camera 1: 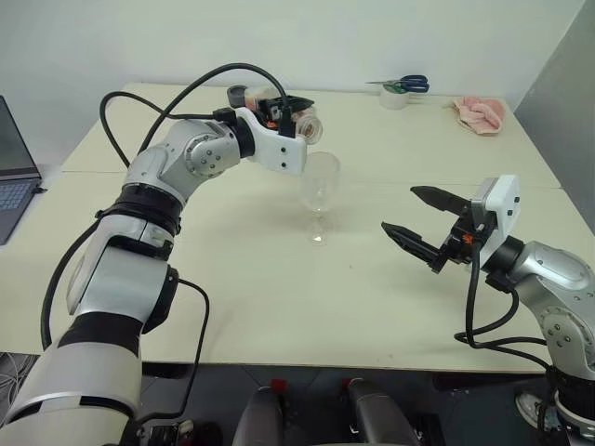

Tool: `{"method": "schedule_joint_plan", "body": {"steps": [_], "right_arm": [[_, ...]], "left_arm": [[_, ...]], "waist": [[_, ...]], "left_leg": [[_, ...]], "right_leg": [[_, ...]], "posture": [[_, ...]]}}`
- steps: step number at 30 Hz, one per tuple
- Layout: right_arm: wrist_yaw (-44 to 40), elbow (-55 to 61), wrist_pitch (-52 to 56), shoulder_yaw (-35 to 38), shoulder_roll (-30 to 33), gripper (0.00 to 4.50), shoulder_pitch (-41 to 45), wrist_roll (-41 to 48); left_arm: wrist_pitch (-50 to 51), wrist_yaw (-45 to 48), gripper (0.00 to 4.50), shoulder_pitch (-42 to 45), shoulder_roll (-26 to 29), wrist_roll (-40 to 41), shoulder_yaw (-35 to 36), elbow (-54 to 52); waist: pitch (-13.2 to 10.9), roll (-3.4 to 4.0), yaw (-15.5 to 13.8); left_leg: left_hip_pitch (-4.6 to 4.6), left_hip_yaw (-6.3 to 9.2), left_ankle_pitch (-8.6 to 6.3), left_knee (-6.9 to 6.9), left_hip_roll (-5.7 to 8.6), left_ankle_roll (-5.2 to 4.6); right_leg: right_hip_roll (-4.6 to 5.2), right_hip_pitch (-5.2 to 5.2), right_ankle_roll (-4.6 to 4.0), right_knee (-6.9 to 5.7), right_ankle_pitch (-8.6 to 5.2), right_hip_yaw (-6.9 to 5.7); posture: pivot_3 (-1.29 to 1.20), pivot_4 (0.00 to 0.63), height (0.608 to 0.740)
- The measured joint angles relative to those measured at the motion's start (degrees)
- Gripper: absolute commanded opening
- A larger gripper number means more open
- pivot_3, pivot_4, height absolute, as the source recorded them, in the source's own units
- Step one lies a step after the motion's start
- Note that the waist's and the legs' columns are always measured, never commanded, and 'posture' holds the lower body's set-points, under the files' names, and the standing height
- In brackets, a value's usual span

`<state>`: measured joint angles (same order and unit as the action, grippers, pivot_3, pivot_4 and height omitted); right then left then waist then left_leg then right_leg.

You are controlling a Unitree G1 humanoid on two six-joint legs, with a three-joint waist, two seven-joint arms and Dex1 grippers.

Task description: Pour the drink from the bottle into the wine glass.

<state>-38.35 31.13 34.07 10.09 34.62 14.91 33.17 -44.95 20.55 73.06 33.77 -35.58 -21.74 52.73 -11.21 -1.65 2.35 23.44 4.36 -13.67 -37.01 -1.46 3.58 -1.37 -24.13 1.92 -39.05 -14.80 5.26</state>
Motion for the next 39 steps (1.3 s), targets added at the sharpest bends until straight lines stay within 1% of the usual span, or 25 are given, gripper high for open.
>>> {"method": "schedule_joint_plan", "body": {"steps": [17,39], "right_arm": [[0.95,-0.64,-0.06,-0.23,0.0,4.5,1.45,-0.51],[0.99,-2.3,-1.14,-1.25,0.0,4.5,1.99,-0.62]], "left_arm": [[-4.19,-2.48,2.19,1.48,0.09,-2.72,-0.62,1.22],[-5.44,-6.22,2.19,3.03,0.51,-5.66,-2.8,3.18]], "waist": [[0.0,0.0,0.0],[0.0,0.0,0.02]], "left_leg": [[-0.01,0.0,0.0,-0.02,0.0,-0.01],[-0.03,0.0,0.01,-0.05,0.01,-0.01]], "right_leg": [[0.0,0.01,-0.01,-0.04,0.01,-0.01],[0.01,0.01,-0.01,-0.11,0.02,0.0]], "posture": [[0.0,0.15,0.74],[0.0,0.15,0.74]]}}
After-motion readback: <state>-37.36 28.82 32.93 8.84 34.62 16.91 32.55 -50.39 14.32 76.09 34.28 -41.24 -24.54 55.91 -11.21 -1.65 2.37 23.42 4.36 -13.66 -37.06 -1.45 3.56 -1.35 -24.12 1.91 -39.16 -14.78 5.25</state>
